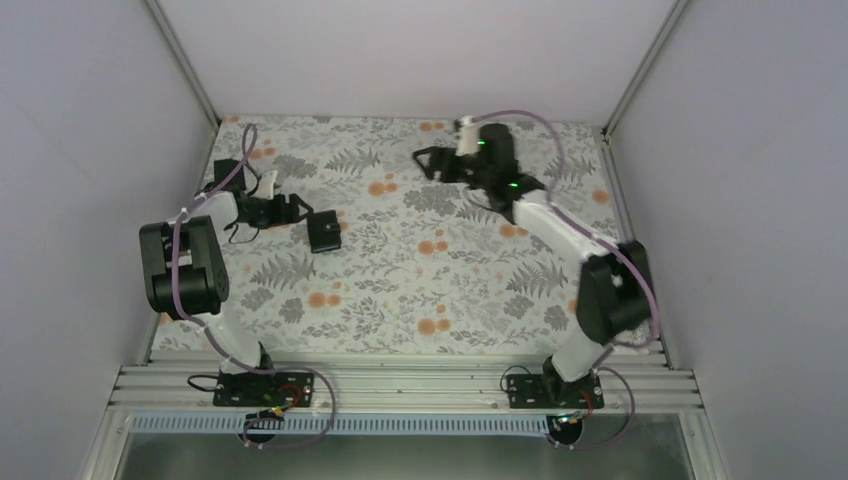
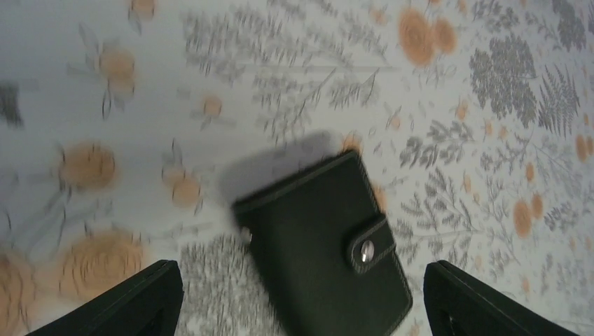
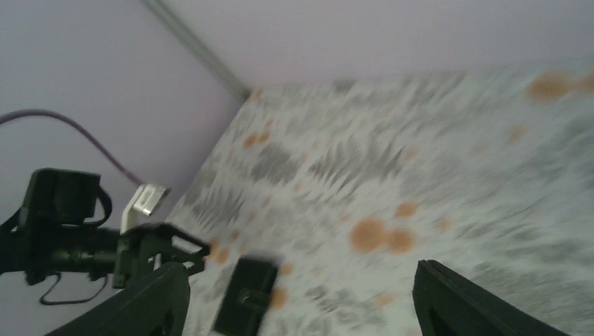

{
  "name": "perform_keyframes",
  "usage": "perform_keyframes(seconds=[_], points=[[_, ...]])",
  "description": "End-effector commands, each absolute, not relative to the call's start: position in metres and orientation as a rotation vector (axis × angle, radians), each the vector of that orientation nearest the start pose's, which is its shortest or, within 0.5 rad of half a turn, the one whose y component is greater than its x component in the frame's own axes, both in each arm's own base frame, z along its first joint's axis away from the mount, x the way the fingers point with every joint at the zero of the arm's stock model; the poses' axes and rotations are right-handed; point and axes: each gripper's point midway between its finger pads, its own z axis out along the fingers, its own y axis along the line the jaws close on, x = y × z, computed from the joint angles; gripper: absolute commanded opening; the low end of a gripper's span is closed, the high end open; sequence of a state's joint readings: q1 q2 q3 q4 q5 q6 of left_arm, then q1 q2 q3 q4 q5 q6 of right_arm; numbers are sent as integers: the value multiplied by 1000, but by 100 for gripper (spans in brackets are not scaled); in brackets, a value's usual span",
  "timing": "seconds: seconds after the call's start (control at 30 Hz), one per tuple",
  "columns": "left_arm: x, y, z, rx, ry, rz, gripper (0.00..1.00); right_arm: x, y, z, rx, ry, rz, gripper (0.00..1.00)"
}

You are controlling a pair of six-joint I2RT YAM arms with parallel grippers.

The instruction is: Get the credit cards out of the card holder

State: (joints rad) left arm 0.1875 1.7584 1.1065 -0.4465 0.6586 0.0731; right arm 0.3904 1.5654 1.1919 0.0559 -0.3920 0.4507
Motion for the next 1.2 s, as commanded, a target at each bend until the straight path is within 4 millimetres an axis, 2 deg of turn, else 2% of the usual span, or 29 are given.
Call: perform_keyframes(seconds=[0.0, 0.13, 0.27, 0.3, 0.33, 0.43, 0.7, 0.77, 0.87, 0.93, 1.0, 1.13, 1.17], points=[[387, -31, 87, -61, 2514, -945, 85, 402, 337, 203, -219, 2300, 1159, 79], [376, -35, 72, -100, 2536, -999, 82, 389, 402, 164, -251, 2428, 1251, 69], [364, -43, 44, -198, 2588, -1144, 75, 377, 451, 120, -232, 2577, 1313, 65], [361, -45, 38, -215, 2597, -1178, 74, 377, 460, 112, -223, 2605, 1323, 63], [357, -48, 34, -231, 2605, -1213, 72, 374, 465, 96, -178, 2676, 1324, 60], [355, -50, 26, -250, 2609, -1243, 70, 375, 476, 65, -80, 2762, 1373, 53], [355, -53, 24, -247, 2581, -1270, 65, 372, 496, 36, -5, 2837, 1437, 45], [355, -54, 22, -249, 2576, -1290, 63, 367, 504, 29, -26, 2853, 1490, 40], [356, -59, 25, -226, 2552, -1330, 56, 360, 517, 30, -99, 2856, 1574, 33], [357, -63, 33, -189, 2522, -1356, 52, 359, 519, 34, -128, 2840, 1594, 28], [359, -68, 43, -141, 2489, -1368, 44, 359, 520, 44, -165, 2811, 1605, 25], [364, -71, 60, -74, 2445, -1363, 5, 357, 519, 64, -241, 2763, 1625, 23], [364, -71, 64, -58, 2434, -1357, 3, 357, 518, 69, -261, 2749, 1629, 24]])
